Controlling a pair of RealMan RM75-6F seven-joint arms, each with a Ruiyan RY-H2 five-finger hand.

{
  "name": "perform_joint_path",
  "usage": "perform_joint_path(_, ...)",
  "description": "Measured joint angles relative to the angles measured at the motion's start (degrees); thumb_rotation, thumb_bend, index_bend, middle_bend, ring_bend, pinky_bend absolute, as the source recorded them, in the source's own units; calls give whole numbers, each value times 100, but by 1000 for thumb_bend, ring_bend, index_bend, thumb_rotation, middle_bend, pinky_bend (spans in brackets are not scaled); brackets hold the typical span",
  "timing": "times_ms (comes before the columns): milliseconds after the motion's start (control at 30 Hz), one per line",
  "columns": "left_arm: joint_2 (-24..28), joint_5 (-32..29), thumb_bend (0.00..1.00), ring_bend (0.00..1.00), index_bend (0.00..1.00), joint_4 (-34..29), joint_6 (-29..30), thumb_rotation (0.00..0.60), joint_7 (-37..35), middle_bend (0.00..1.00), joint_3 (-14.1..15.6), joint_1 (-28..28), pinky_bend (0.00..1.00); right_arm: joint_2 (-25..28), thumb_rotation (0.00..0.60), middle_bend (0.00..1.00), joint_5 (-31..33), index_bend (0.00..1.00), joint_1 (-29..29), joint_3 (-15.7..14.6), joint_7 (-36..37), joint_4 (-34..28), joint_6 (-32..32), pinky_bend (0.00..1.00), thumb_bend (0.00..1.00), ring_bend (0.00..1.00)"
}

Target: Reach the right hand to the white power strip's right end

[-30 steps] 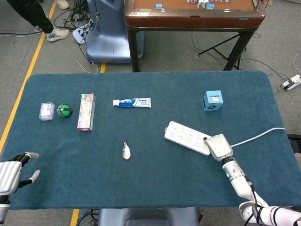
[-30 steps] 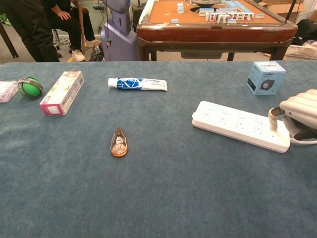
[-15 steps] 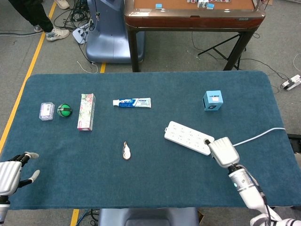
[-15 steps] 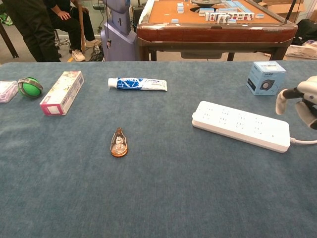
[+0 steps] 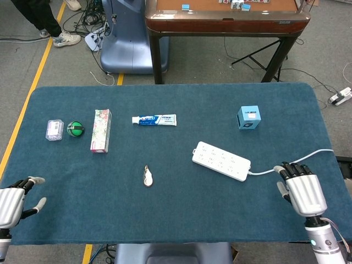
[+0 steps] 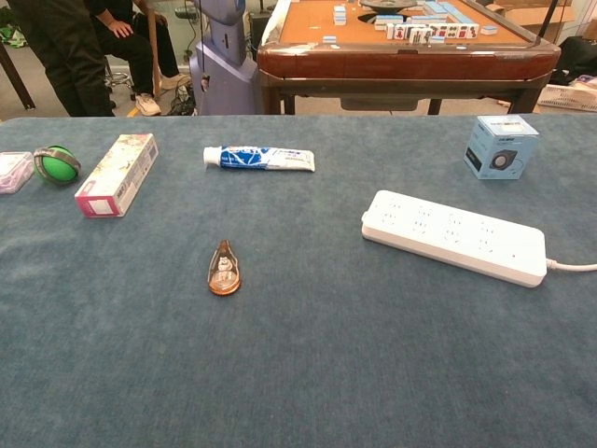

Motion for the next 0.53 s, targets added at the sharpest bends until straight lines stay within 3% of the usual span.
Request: perform_joint_path(533,-26,-33,283,430,431,12,-155,600,-23,404,-23,-90,609,118,600,345,139,378,-445,267,1050,473,211,399,277,340)
